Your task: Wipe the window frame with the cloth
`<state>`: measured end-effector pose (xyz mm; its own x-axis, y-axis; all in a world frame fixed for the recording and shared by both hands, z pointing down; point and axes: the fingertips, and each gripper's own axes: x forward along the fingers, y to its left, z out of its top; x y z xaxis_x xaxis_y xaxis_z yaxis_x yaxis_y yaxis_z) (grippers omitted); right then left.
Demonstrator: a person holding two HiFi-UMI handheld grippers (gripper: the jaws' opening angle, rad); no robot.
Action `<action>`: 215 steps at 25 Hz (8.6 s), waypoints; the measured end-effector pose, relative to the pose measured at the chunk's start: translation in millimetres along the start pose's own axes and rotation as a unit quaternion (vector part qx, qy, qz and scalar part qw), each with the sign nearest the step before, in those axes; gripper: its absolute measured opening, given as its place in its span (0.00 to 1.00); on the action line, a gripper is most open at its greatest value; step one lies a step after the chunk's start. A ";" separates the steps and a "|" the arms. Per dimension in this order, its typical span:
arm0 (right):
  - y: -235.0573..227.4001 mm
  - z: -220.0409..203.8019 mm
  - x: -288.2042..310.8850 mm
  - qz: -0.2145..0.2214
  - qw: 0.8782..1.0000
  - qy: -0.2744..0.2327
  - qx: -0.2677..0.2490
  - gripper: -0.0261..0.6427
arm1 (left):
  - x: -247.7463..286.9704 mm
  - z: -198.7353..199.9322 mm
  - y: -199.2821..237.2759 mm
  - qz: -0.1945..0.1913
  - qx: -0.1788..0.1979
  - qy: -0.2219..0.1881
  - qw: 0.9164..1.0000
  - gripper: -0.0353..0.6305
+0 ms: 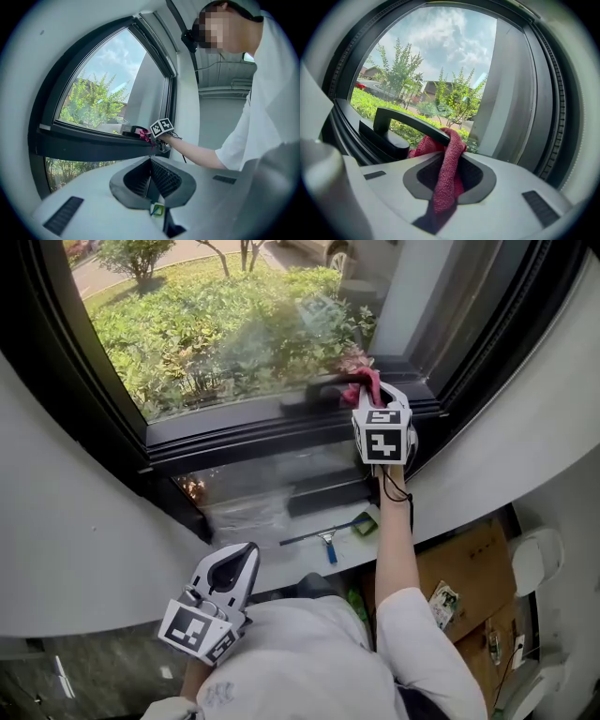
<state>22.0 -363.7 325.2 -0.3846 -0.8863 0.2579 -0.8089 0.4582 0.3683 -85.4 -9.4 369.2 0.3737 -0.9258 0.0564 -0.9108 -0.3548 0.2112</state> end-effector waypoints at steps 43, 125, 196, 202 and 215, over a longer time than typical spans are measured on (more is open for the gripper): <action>11.9 6.6 -11.4 -0.024 0.997 -0.035 0.058 0.13 | 31.4 12.5 21.2 0.035 0.001 -0.014 0.999 0.07; -162.9 -69.5 -21.5 -0.140 0.977 -0.151 0.049 0.14 | 60.4 -1.1 30.1 0.042 -0.018 0.025 0.999 0.07; -117.8 -56.4 -29.0 -0.169 0.975 -0.137 0.035 0.13 | 41.6 -1.1 55.1 0.027 -0.029 0.017 0.999 0.07; -111.4 -55.1 -30.3 -0.165 0.976 -0.138 0.033 0.13 | 39.9 -2.2 56.3 0.028 -0.029 0.016 0.999 0.07; -92.1 -47.8 -32.0 -0.145 0.980 -0.131 0.021 0.13 | 31.5 -1.9 56.5 0.034 -0.030 0.012 0.999 0.07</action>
<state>130.0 -374.3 325.7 -0.2321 -0.9683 -0.0926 -0.9170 0.1861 0.3528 -124.8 -58.3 384.7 0.3152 -0.9442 0.0954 -0.9225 -0.2813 0.2645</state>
